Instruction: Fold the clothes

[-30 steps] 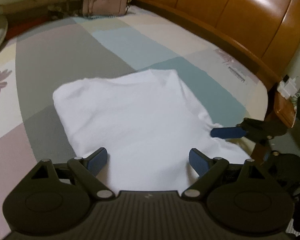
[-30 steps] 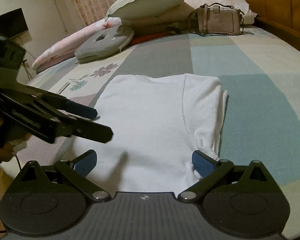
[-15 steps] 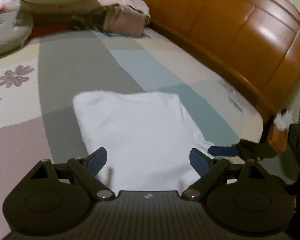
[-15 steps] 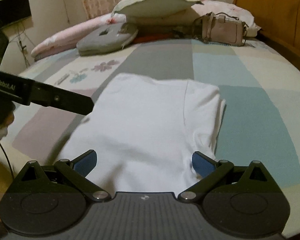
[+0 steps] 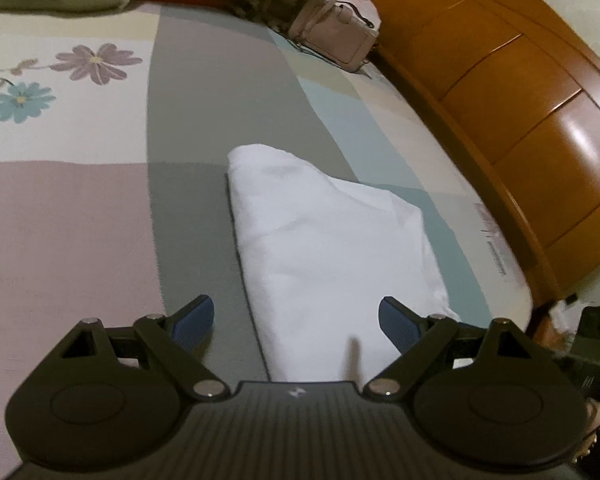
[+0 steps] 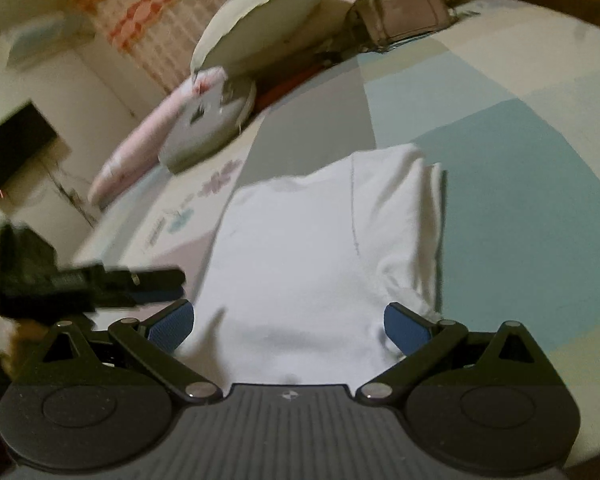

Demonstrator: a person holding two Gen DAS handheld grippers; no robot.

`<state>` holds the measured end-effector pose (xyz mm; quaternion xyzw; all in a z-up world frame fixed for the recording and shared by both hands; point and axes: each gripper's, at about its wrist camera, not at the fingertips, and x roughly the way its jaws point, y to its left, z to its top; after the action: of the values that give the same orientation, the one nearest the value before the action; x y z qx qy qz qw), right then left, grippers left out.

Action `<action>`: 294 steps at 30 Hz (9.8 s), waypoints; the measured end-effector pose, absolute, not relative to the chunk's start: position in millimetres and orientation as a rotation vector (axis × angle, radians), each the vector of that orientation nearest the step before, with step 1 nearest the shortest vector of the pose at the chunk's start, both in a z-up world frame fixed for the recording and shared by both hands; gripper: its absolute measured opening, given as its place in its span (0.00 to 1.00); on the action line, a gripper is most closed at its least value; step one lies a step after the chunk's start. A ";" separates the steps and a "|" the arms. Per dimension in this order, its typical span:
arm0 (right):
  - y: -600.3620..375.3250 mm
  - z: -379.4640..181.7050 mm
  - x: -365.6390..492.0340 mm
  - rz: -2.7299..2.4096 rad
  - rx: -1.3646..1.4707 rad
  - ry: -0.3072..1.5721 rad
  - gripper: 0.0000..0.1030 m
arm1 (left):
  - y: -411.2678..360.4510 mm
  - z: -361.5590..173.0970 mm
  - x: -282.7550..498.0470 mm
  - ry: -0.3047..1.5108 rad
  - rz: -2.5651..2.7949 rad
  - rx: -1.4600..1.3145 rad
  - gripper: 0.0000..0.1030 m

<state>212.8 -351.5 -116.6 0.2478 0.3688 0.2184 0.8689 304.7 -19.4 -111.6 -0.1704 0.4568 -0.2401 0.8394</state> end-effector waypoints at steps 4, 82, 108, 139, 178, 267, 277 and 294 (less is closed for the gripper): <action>-375.1 -111.0 225.6 0.380 0.555 0.792 1.00 | -18.9 -117.0 308.4 1.001 -0.558 -0.422 0.87; -396.1 -176.9 299.2 0.674 0.771 0.902 0.62 | -22.6 -166.4 355.1 1.082 -0.793 -0.642 0.60; -346.9 -130.5 273.7 0.418 0.339 0.810 0.37 | -63.0 -121.6 342.0 1.061 -0.703 -0.507 0.33; -587.2 -59.7 294.8 0.125 0.218 0.660 0.32 | -319.2 -112.2 429.4 1.076 -0.959 -0.643 0.19; -622.2 -102.5 276.6 0.023 0.267 0.657 0.50 | -298.2 -103.4 433.6 0.857 -0.913 -0.465 0.77; -513.5 -104.7 245.2 -0.074 0.111 0.626 1.00 | -204.5 -59.1 225.5 0.645 -0.599 0.311 0.99; -558.4 -123.1 233.1 -0.200 0.250 0.646 1.00 | -213.6 -71.9 226.6 0.676 -0.637 0.319 0.99; -585.0 -105.8 285.1 -0.120 0.366 0.542 0.97 | -210.6 -84.8 240.2 0.729 -0.610 0.314 0.99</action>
<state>285.1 -585.0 -105.8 0.1796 0.2659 -0.0589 0.9453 240.2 -210.6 -84.8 0.1506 0.3496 -0.2925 0.8772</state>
